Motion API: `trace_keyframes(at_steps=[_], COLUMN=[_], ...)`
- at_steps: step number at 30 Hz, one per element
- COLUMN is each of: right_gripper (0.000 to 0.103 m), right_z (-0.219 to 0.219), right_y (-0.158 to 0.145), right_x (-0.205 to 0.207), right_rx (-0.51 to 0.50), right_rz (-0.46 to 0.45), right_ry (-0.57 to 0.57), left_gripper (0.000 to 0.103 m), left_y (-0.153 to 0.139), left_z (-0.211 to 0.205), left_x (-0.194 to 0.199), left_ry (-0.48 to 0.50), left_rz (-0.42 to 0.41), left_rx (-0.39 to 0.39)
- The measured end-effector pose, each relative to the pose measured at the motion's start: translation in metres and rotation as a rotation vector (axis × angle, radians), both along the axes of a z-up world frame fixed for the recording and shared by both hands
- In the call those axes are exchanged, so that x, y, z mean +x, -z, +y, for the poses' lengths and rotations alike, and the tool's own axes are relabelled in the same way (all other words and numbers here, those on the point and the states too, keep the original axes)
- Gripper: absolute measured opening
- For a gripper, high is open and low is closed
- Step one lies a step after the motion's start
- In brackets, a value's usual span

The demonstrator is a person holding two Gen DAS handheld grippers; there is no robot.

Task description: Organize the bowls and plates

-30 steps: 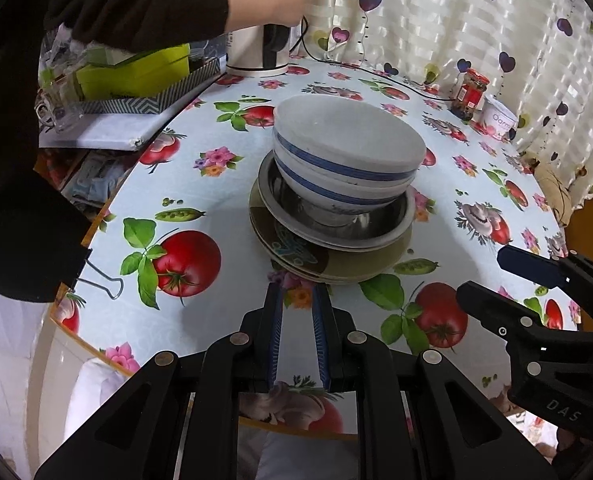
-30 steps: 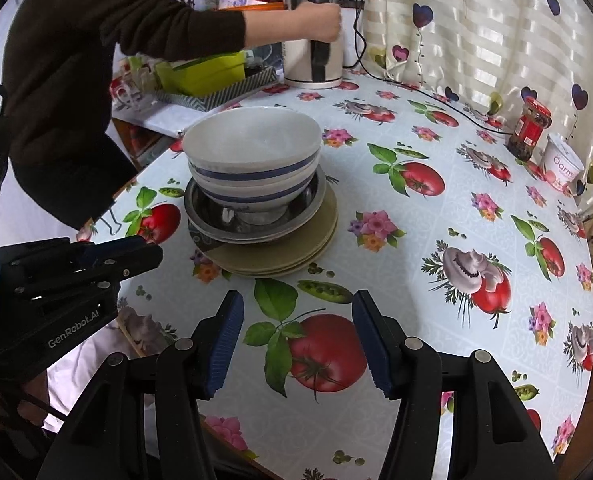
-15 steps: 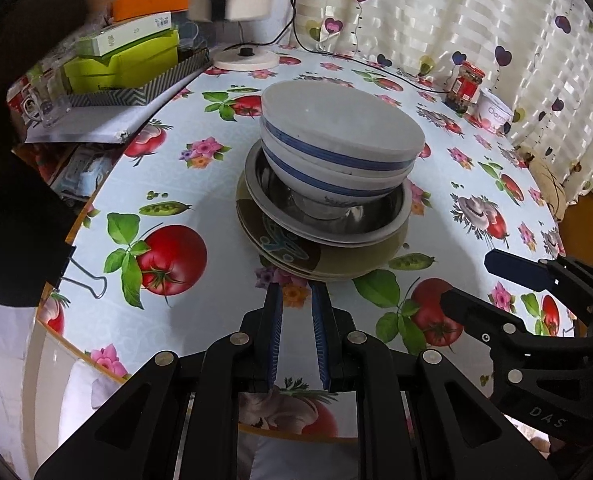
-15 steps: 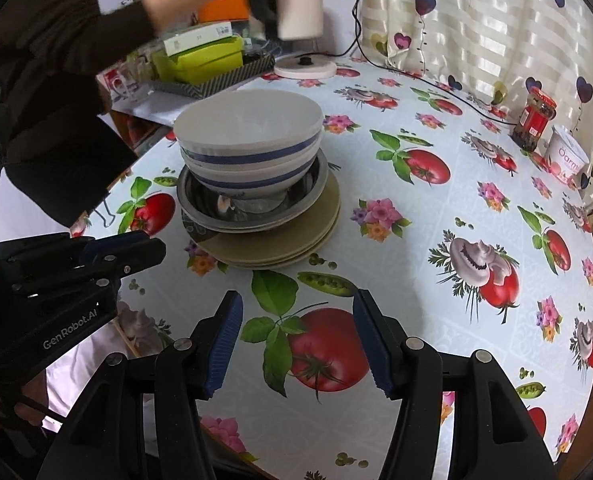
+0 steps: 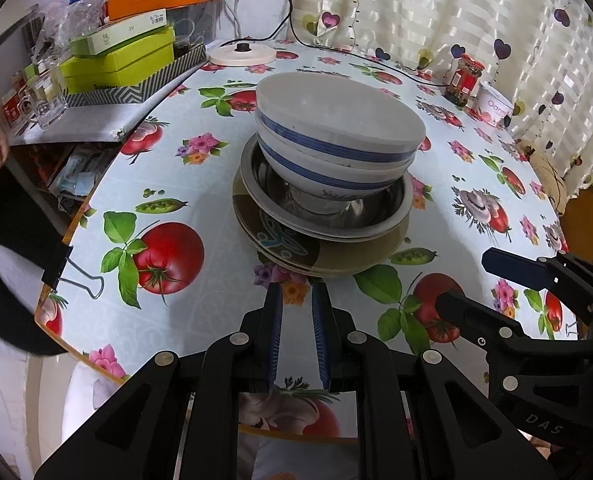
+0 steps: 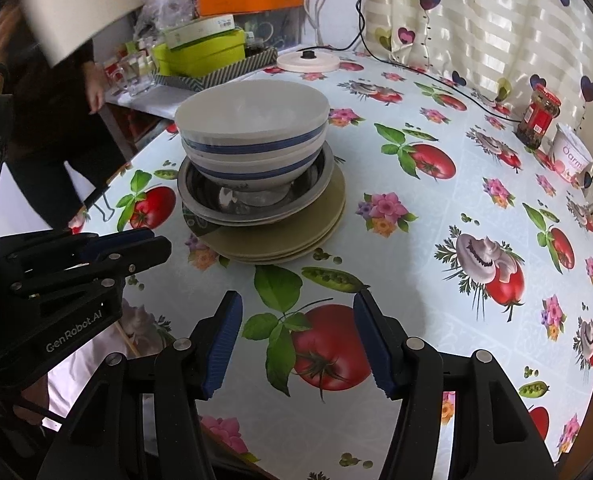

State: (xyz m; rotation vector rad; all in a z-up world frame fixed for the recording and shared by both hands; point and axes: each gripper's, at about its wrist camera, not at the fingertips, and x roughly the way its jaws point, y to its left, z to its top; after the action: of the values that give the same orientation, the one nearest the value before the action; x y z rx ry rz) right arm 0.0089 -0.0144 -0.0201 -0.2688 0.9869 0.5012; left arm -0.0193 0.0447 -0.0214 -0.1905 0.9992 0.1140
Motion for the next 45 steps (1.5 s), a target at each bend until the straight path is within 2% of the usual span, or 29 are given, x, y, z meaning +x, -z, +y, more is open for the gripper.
trace_keyframes(at_steps=[45], right_gripper=[0.063], right_z=[0.0017], right_y=[-0.0014], right_x=[-0.0016], right_rx=[-0.001], right_rz=[-0.007], right_ry=[-0.002], left_gripper=[0.016], left_y=[-0.0014], left_z=[-0.0022], left_x=[-0.0006], left_ry=[0.014], left_rz=[0.002], left_rx=[0.017])
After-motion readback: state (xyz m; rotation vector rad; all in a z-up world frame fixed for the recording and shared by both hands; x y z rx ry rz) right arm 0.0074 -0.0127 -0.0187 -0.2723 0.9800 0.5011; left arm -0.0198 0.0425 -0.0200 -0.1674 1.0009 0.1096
